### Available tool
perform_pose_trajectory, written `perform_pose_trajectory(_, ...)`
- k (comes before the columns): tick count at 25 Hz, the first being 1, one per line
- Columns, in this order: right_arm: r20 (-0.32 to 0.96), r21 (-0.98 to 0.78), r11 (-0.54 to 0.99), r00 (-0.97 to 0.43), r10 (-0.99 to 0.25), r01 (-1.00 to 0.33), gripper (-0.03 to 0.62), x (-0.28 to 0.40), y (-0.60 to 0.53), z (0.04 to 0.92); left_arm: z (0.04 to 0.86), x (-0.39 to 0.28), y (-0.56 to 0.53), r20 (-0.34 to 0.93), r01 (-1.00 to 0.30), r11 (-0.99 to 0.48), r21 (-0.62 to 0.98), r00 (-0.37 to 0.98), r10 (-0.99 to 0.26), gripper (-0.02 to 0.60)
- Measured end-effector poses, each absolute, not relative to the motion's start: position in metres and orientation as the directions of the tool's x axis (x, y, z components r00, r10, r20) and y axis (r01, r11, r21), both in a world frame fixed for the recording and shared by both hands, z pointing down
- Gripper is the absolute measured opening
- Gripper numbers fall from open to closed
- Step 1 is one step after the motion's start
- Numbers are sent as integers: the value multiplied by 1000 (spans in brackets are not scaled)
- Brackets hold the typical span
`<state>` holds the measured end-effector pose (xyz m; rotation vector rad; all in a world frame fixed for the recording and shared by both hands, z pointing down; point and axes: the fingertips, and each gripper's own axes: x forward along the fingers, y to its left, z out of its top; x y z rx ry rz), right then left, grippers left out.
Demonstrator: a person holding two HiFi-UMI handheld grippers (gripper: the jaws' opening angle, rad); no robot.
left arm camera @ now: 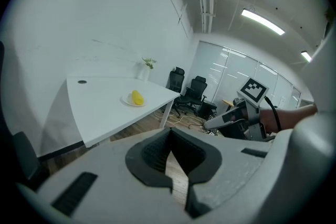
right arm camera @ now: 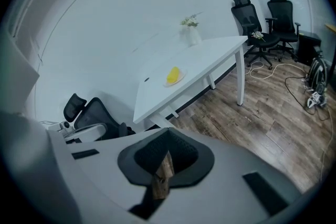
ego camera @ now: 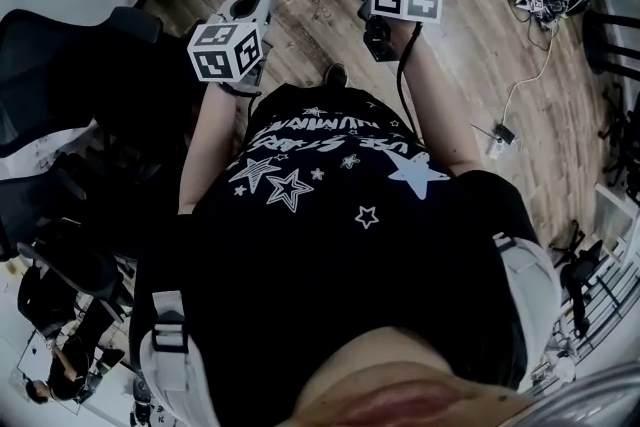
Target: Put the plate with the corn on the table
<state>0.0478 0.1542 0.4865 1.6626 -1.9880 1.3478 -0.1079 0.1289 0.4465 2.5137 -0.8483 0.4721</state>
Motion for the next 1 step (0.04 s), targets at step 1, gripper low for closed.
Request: perform_pose_trajectory(1, 668, -492, -62, -331, -667, -869, 6, 43, 155, 486, 447, -112, 131, 448, -633, -713, 301, 754, -480, 5)
